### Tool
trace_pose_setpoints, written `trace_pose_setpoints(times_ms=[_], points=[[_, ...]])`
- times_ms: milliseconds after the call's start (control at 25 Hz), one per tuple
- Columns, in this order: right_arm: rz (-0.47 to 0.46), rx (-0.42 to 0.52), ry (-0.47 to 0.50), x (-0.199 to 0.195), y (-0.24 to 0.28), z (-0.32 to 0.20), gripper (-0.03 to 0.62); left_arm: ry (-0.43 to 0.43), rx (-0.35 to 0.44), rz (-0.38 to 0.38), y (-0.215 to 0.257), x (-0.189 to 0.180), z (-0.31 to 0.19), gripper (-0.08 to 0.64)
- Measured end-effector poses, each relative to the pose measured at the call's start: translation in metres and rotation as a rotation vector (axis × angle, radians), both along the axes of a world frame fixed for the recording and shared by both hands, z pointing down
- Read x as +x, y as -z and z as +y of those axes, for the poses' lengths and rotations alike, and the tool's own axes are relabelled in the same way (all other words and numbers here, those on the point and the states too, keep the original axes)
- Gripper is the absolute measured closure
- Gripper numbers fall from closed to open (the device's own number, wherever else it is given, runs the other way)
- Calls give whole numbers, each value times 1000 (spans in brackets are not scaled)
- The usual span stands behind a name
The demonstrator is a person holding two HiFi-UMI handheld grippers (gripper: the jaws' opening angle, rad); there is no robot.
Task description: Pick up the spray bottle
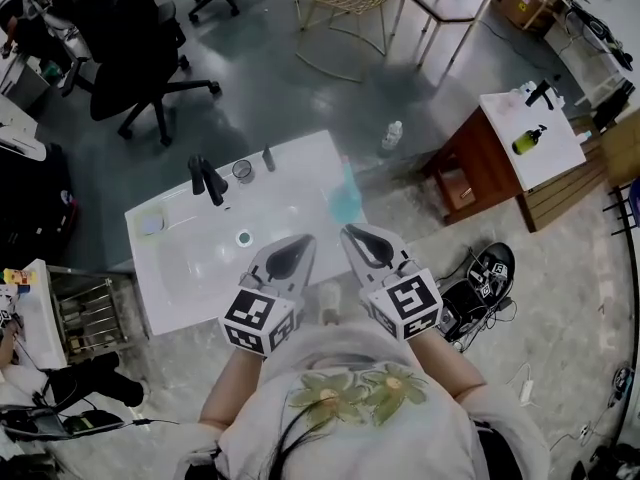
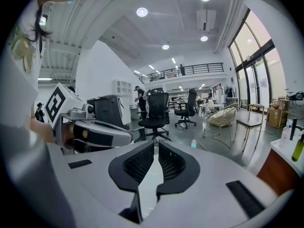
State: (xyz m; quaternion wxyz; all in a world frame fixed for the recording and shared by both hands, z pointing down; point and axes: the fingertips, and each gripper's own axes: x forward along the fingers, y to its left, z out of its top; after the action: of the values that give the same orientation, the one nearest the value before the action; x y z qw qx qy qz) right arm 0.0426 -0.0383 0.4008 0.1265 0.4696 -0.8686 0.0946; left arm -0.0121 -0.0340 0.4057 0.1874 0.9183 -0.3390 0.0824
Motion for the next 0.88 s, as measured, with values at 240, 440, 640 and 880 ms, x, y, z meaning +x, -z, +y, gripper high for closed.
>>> trace_pose_setpoints(times_ms=[240, 440, 640, 880], points=[[1, -19, -3, 4, -8, -15, 566, 6, -8, -2, -4, 3, -13, 551], [1, -43, 3, 10, -14, -29, 566, 15, -10, -8, -5, 8, -26, 551], [9, -54, 0, 16, -22, -44, 566, 30, -11, -12, -9, 11, -39, 551], [29, -81, -5, 21, -37, -60, 497, 47, -17, -19, -16, 12, -50, 551]])
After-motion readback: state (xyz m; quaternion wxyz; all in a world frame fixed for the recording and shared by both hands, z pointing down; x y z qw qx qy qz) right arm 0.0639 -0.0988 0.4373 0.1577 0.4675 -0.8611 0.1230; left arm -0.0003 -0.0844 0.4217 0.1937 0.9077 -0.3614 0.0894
